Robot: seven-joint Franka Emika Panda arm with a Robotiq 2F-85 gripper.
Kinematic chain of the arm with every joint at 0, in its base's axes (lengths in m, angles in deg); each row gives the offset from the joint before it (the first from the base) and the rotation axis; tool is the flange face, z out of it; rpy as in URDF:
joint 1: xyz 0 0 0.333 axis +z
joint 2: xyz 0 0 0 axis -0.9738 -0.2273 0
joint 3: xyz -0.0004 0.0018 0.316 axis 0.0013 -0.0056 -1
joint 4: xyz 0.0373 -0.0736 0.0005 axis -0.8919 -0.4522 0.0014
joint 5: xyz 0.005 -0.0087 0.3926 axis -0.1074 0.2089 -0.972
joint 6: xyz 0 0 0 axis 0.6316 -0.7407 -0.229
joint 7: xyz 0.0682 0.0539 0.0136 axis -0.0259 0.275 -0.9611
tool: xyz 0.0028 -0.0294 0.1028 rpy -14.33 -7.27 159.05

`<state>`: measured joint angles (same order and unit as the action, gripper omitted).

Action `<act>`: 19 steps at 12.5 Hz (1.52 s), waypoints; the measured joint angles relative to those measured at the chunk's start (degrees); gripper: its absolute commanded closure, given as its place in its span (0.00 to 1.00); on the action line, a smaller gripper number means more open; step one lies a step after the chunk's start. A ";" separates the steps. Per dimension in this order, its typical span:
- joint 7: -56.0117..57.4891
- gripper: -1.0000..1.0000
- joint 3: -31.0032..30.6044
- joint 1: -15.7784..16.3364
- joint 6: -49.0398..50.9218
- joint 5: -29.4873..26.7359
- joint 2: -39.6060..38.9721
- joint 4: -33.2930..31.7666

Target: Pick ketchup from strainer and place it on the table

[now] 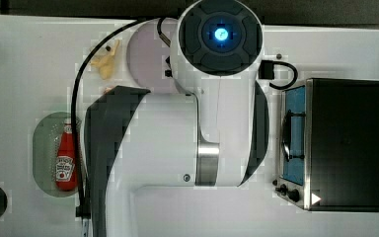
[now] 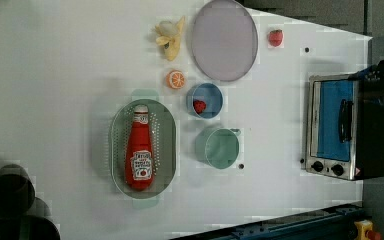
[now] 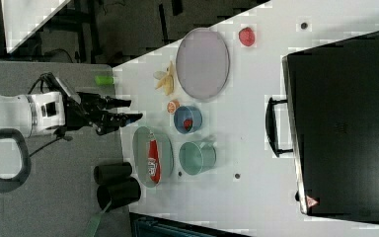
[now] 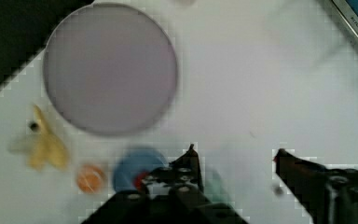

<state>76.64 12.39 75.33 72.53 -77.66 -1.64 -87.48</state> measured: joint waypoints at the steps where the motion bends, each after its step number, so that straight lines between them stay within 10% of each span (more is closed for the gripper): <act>1: -0.55 0.21 -2.17 -2.27 5.85 -0.05 2.53 -2.35; 3: -1.85 0.00 -4.16 -4.51 11.13 0.01 8.85 -5.88; 9: -3.00 0.00 -11.43 -6.95 8.74 -0.44 13.06 -1.57; 19: -3.21 0.00 -41.70 -2.35 -5.03 -0.99 0.33 -7.39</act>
<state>73.44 -29.31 72.98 67.50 -78.65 -1.30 -94.86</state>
